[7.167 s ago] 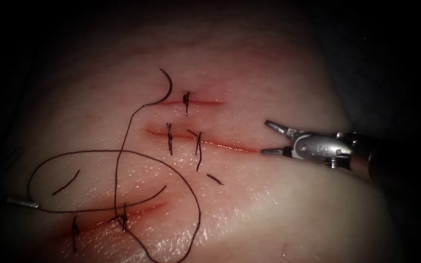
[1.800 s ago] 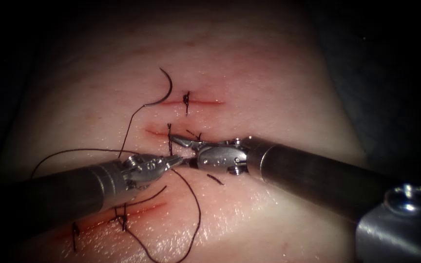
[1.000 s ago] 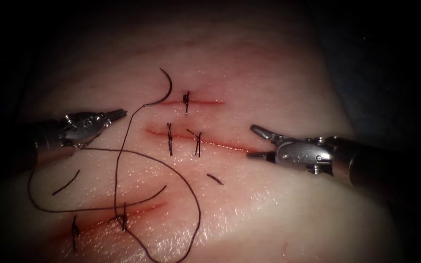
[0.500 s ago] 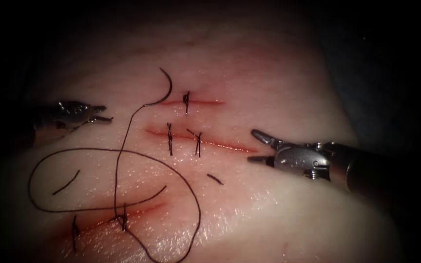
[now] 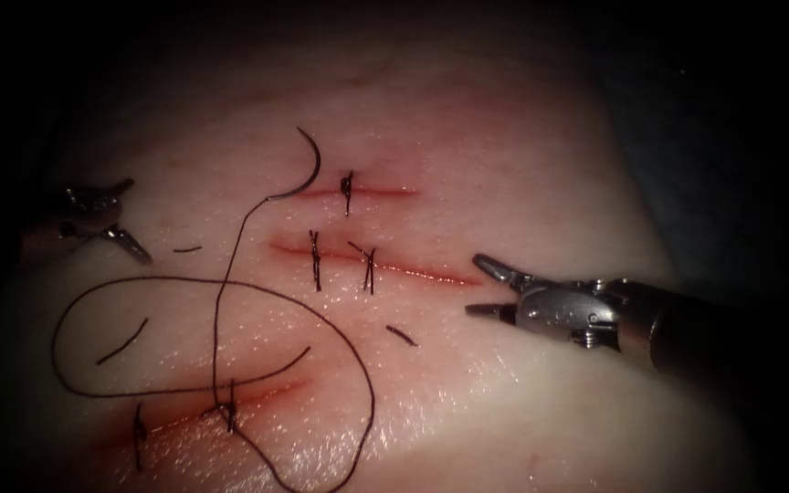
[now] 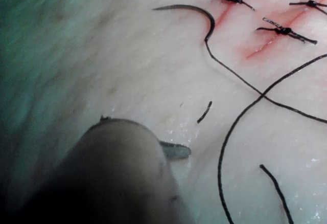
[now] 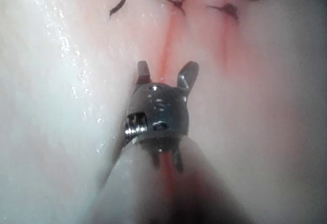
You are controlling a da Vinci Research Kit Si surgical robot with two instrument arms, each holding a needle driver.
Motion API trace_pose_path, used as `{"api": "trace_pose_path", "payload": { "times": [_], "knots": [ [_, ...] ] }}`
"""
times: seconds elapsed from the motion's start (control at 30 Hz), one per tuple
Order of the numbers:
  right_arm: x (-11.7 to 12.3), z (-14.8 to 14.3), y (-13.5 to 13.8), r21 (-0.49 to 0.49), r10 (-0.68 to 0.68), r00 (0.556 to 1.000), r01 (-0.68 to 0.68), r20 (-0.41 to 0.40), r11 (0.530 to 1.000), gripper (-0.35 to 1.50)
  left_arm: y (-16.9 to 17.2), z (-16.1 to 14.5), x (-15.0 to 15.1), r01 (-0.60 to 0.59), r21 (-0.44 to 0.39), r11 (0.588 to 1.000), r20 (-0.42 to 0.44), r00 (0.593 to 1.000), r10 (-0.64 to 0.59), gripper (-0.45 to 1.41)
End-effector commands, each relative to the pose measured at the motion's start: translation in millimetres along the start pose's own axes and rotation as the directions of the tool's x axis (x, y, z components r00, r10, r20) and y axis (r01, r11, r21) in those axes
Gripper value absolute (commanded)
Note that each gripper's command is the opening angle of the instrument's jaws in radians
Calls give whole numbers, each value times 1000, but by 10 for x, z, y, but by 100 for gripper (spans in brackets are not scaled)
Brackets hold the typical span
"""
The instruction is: Wound Closure
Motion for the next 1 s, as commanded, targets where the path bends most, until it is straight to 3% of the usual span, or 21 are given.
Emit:
{"api": "trace_pose_path", "payload": {
  "times": [0.03, 0.17, 0.3, 0.33, 0.47, 0.63, 0.73, 0.83, 1.0],
  "knots": [
    [0, 8, -2, -1, 0, 1000, 0, -2, 1000, 148, -8, 4, -2, -3, 8, 1000, 12, 1000, 3, 118],
    [-2, 7, -6, -1, -5, 1000, 5, 5, 1000, 148, -20, -7, -11, 19, 33, 999, 17, 1000, -19, 116],
    [-4, 7, -6, 1, 5, 1000, -5, 11, 1000, 148, -21, -19, 14, 82, 40, 996, -28, 996, -81, 108],
    [-4, 7, -5, 1, 11, 1000, -11, 11, 1000, 148, -17, -22, 26, 88, 40, 995, -55, 995, -86, 89],
    [-4, 5, -3, 1, 66, 998, -66, 16, 998, 148, 12, -27, 75, 151, 62, 987, -140, 980, -141, 62],
    [-3, 4, -5, -15, 131, 990, -131, 56, 991, 148, 47, -18, 146, 202, 46, 978, -225, 956, -187, 59],
    [-3, 4, -6, -5, 161, 981, -161, 106, 987, 148, 59, -3, 186, 243, 74, 967, -250, 943, -218, 81],
    [-5, 3, -10, -17, 187, 973, -187, 137, 982, 148, 64, 26, 228, 312, 105, 944, -291, 917, -271, 81],
    [-7, 3, -15, -18, 199, 966, -199, 164, 980, 148, 57, 48, 253, 345, 123, 931, -301, 907, -296, 74]
  ]
}}
